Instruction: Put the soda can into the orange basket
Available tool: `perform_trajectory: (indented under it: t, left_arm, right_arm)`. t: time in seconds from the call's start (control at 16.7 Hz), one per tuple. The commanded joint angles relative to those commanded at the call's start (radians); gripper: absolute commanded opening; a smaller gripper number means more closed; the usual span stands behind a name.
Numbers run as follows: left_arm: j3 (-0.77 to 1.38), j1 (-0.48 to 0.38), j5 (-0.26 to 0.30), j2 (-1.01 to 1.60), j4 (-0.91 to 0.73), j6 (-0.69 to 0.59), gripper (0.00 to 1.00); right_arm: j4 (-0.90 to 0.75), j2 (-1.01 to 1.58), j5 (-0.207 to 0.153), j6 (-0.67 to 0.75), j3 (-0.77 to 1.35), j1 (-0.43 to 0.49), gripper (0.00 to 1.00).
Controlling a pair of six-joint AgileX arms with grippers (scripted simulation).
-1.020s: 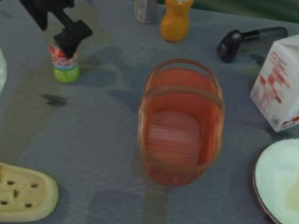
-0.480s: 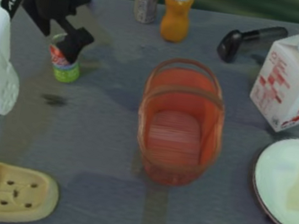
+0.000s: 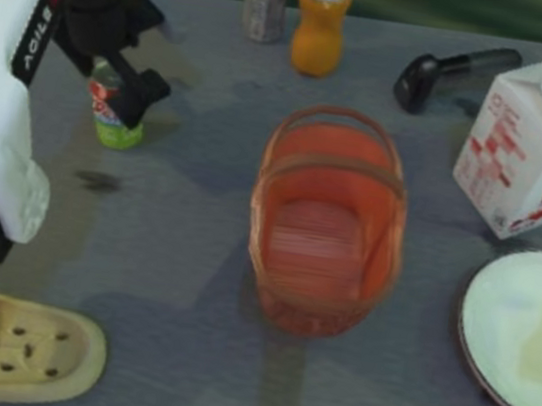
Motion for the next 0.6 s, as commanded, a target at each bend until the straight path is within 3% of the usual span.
perform_trajectory:
  t: [0.18, 0.6]
  left_arm:
    - [0.000, 0.000, 0.000, 0.000, 0.000, 0.000, 1.00]
    - [0.000, 0.000, 0.000, 0.000, 0.000, 0.000, 0.47]
  right_arm:
    - [0.000, 0.000, 0.000, 0.000, 0.000, 0.000, 1.00]
    - [0.000, 0.000, 0.000, 0.000, 0.000, 0.000, 1.00]
